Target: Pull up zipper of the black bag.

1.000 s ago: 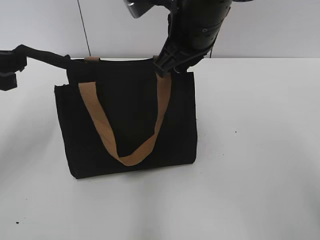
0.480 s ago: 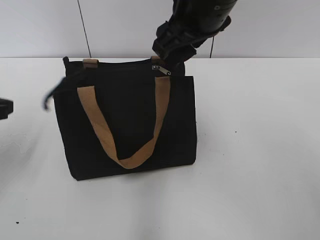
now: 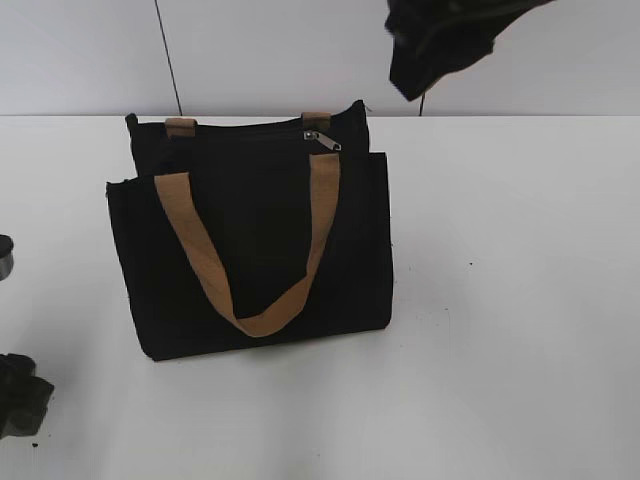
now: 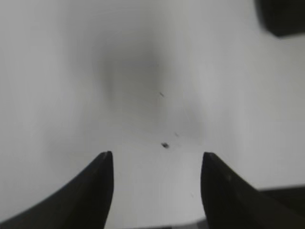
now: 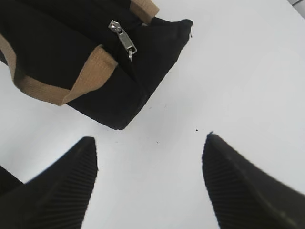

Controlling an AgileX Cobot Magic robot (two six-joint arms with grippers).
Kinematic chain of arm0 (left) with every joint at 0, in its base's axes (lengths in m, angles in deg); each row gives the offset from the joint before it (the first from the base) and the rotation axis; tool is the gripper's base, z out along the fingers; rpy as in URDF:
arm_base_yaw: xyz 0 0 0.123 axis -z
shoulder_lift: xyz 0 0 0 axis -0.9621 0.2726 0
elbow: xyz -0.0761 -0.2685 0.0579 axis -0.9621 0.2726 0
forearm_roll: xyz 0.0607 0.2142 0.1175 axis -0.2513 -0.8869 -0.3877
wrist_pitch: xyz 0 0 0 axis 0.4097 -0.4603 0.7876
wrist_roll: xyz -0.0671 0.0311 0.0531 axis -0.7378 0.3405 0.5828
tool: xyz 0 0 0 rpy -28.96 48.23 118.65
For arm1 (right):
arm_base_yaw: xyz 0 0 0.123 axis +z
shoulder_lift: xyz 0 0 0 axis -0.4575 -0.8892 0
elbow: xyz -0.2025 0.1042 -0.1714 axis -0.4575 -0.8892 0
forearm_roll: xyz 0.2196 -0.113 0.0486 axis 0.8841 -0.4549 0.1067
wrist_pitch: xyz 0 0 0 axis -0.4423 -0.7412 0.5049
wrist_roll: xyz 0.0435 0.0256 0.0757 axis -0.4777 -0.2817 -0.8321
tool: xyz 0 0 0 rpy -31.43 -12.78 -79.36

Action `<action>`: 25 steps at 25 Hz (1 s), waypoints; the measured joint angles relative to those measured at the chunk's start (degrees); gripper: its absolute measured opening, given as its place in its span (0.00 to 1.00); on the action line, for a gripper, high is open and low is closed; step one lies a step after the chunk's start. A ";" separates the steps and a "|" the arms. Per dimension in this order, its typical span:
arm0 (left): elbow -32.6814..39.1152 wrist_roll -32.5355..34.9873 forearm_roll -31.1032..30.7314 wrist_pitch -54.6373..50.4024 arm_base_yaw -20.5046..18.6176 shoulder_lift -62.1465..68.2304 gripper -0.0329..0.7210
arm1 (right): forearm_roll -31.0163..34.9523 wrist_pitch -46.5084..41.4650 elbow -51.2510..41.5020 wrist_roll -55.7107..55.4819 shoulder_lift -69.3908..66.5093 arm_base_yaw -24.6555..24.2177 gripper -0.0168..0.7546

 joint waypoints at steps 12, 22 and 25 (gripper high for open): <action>-14.83 13.91 17.44 -33.21 2.91 -19.98 0.60 | 4.84 -0.59 -2.24 -1.27 23.90 0.05 0.70; -14.83 14.44 14.05 -35.10 3.02 -51.77 0.60 | 7.42 -0.66 -33.25 -1.36 54.79 0.05 0.70; -14.15 16.09 12.28 -35.23 3.02 -56.35 0.60 | 7.79 -0.73 -43.43 -1.36 63.92 0.05 0.70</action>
